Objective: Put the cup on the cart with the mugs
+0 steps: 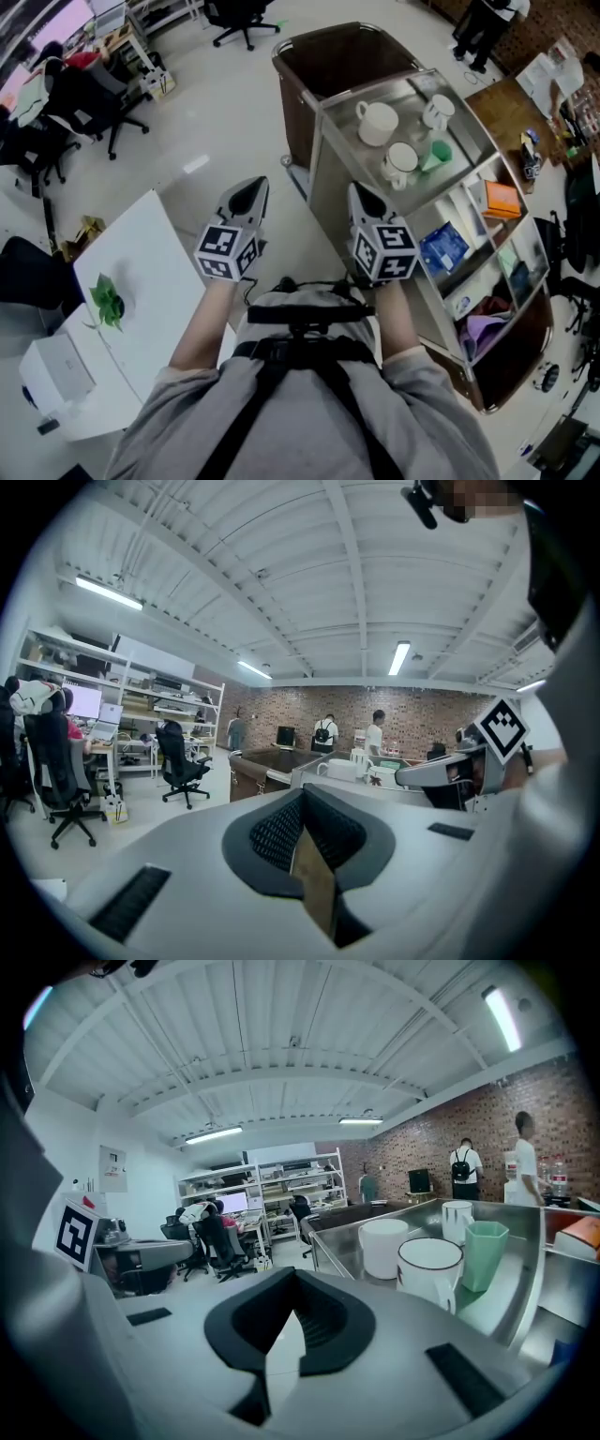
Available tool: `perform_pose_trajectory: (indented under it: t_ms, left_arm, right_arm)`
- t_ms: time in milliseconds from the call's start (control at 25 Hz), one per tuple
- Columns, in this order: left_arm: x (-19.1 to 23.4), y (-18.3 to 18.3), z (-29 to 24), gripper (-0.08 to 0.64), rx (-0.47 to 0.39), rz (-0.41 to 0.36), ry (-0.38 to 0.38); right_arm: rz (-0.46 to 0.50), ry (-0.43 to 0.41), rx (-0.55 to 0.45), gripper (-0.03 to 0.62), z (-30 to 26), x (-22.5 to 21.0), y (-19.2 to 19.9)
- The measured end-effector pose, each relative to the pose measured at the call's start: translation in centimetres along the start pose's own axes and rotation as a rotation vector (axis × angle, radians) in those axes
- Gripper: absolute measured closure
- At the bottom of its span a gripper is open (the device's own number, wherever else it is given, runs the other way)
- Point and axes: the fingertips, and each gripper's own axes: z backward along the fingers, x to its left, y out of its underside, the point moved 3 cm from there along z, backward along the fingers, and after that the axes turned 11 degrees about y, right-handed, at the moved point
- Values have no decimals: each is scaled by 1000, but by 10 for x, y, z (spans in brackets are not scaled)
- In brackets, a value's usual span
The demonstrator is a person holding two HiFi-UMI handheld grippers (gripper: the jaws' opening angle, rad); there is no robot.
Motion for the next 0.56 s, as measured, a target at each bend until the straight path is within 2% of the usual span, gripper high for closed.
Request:
perform_pose_trajectory:
  t_ms: [560]
  left_arm:
    - [7,11,-4,555,5,24,-3]
  right_arm:
    - [10,-19,14,589,-11,2,1]
